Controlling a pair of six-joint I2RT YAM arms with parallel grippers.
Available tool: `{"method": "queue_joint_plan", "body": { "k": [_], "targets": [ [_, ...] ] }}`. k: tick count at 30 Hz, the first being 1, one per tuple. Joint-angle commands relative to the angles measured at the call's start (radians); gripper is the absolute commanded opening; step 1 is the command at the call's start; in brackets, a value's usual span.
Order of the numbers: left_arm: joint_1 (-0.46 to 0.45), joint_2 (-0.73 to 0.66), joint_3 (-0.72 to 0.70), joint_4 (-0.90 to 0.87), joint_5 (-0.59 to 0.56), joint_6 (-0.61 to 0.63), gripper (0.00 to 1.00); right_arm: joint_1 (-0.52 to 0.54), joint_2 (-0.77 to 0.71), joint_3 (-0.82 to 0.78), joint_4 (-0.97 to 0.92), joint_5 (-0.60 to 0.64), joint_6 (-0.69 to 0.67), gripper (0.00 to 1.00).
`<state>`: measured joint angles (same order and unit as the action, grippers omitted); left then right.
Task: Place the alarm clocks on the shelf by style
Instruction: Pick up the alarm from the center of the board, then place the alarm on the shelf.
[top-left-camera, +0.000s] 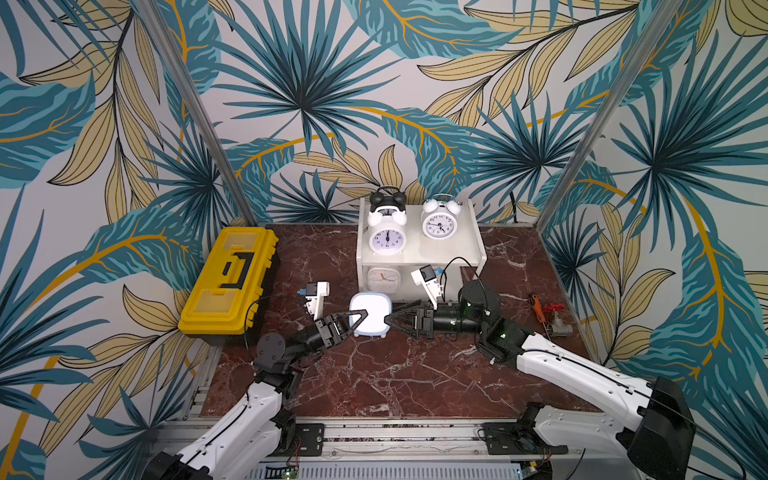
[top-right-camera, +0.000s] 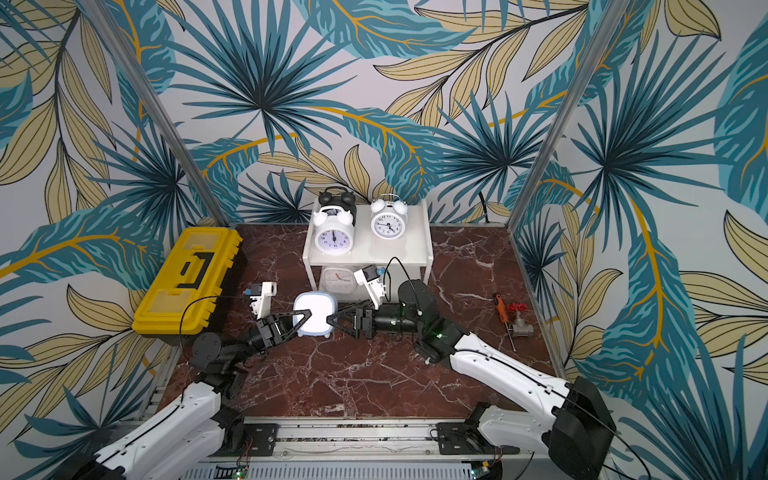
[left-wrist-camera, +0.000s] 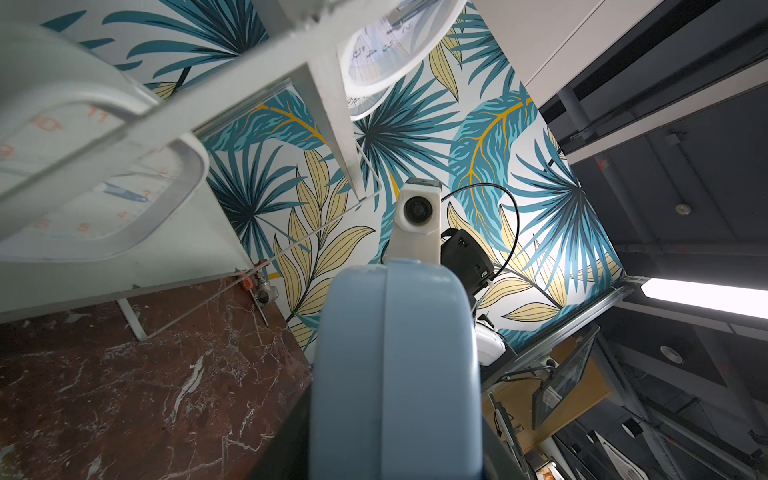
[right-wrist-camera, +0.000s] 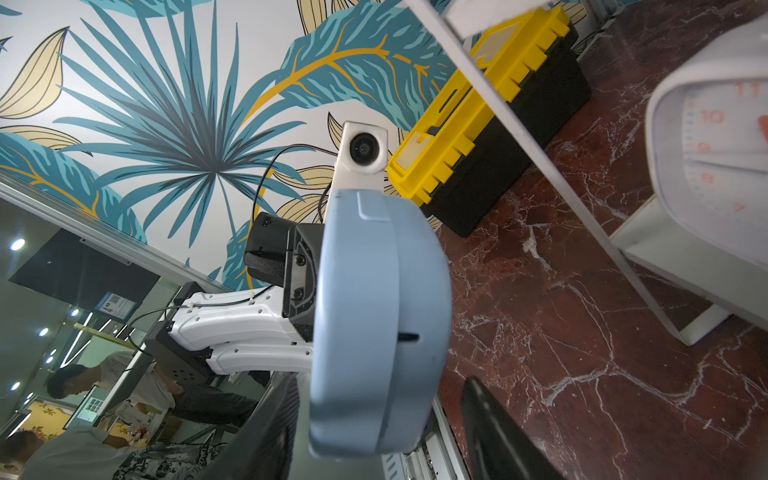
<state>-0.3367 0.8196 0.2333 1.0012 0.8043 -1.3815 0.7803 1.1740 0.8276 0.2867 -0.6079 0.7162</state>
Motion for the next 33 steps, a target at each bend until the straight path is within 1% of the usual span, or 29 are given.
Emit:
{"method": "queue_joint_plan", "body": {
  "k": [1, 8, 11, 12, 13, 14, 15, 16, 18, 19, 21, 22, 23, 25, 26, 27, 29, 30, 33],
  "targets": [
    [0.006, 0.004, 0.072, 0.075, 0.021, -0.005, 0.22, 0.001, 0.017, 0.016, 0.005, -0.026, -0.019, 0.60],
    [0.006, 0.010, 0.067, 0.084, 0.035, -0.007, 0.23, 0.001, 0.029, 0.028, 0.000, -0.028, -0.021, 0.46],
    [0.006, 0.013, 0.066, 0.075, 0.042, 0.001, 0.23, 0.001, 0.030, 0.033, -0.001, -0.038, -0.020, 0.35],
    [0.007, 0.013, 0.066, 0.065, 0.041, 0.006, 0.27, 0.002, 0.029, 0.034, -0.005, -0.041, -0.021, 0.32],
    [0.006, 0.012, 0.065, 0.054, 0.041, 0.011, 0.34, 0.002, 0.025, 0.035, -0.008, -0.040, -0.023, 0.27],
    [0.006, 0.011, 0.064, 0.035, 0.035, 0.022, 0.41, 0.002, 0.018, 0.036, -0.018, -0.033, -0.028, 0.23],
    [0.006, 0.009, 0.066, 0.003, 0.026, 0.038, 0.50, 0.002, 0.011, 0.040, -0.037, -0.021, -0.037, 0.22],
    [0.007, 0.003, 0.071, -0.037, 0.019, 0.057, 0.55, 0.002, 0.001, 0.040, -0.051, -0.009, -0.044, 0.21],
    [0.006, -0.019, 0.089, -0.144, 0.006, 0.111, 0.59, 0.004, -0.026, 0.035, -0.074, 0.021, -0.062, 0.20],
    [0.006, -0.034, 0.098, -0.200, -0.007, 0.135, 0.63, 0.004, -0.039, 0.035, -0.090, 0.035, -0.073, 0.20],
    [0.006, -0.079, 0.122, -0.331, -0.047, 0.193, 0.74, 0.005, -0.072, 0.036, -0.140, 0.077, -0.105, 0.18],
    [0.007, -0.101, 0.134, -0.395, -0.072, 0.220, 0.75, 0.005, -0.088, 0.034, -0.161, 0.101, -0.121, 0.18],
    [0.006, -0.129, 0.148, -0.476, -0.104, 0.256, 0.76, 0.007, -0.109, 0.031, -0.190, 0.127, -0.142, 0.17],
    [0.007, -0.188, 0.176, -0.646, -0.187, 0.325, 0.83, 0.007, -0.147, 0.026, -0.247, 0.180, -0.174, 0.17],
    [0.008, -0.218, 0.193, -0.758, -0.255, 0.358, 0.89, 0.008, -0.169, 0.025, -0.276, 0.207, -0.193, 0.17],
    [0.008, -0.246, 0.212, -0.868, -0.336, 0.395, 0.93, 0.010, -0.190, 0.024, -0.305, 0.239, -0.212, 0.17],
    [0.010, -0.276, 0.235, -1.036, -0.456, 0.437, 0.94, 0.016, -0.238, 0.015, -0.369, 0.309, -0.253, 0.17],
    [0.010, -0.283, 0.235, -1.073, -0.475, 0.449, 0.94, 0.017, -0.269, 0.008, -0.399, 0.346, -0.272, 0.16],
    [0.010, -0.280, 0.215, -1.085, -0.439, 0.439, 0.91, 0.017, -0.355, -0.024, -0.473, 0.441, -0.323, 0.16]
  ]
}}
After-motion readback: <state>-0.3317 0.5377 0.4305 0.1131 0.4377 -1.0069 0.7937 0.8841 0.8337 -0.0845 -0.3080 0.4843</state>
